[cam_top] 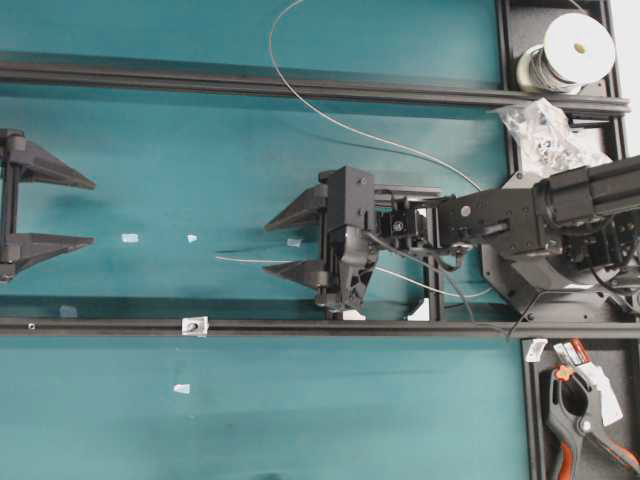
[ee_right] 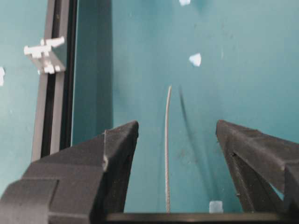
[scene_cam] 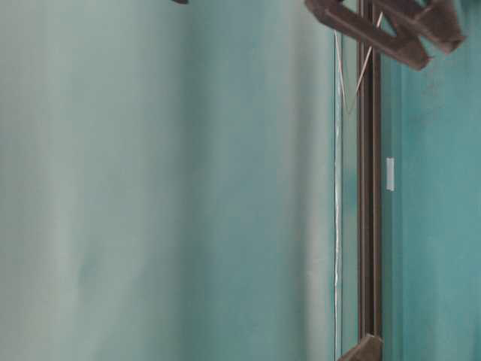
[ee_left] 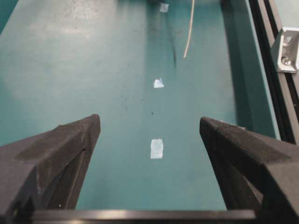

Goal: Insert the wire through the hole in the metal fitting.
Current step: 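Lower the right gripper and close it on the grey wire's free end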

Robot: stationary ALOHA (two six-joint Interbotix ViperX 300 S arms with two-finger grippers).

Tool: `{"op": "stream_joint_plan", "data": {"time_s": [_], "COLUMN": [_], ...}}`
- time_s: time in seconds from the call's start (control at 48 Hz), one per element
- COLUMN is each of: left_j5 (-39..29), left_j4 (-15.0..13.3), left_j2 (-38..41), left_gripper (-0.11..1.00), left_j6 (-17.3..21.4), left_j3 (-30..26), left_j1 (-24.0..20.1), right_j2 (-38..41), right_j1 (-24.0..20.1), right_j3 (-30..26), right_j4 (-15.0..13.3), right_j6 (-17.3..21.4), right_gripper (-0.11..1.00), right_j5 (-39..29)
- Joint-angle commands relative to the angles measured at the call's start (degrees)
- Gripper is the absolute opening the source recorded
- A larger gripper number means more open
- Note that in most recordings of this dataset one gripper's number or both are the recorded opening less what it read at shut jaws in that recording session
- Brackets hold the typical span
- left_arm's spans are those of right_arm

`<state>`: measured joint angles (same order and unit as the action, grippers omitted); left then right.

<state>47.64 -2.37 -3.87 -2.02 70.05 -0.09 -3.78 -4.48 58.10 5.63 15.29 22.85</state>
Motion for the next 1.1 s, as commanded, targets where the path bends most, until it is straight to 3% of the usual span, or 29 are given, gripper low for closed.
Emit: {"op": "stream_joint_plan", "data": {"time_s": [0.0,0.749,0.937,1.082], "left_j5": [0.5,0.5,0.5,0.4], "left_j4": [-0.2,-0.2,-0.2,-0.2], "left_j2": [-0.6,-0.7,-0.7,-0.7], "left_gripper": [0.72,0.72,0.72,0.72], "left_j6": [0.0,0.0,0.0,0.0], "left_j3": [-0.2,-0.1,-0.1,0.0], "left_j1": [-0.1,-0.1,-0.2,-0.1], "right_j2": [-0.4,4.2,4.2,4.5], "right_j1": [-0.4,-0.4,-0.4,-0.4], "right_j3": [-0.9,-3.4,-3.3,-3.3], "right_j4": [0.1,1.5,1.8,2.3], "right_j6": [0.1,0.1,0.1,0.1], "right_gripper": [0.78,0.68,0.57,0.39], "right_j5": [0.5,-3.5,-4.1,-6.0]}}
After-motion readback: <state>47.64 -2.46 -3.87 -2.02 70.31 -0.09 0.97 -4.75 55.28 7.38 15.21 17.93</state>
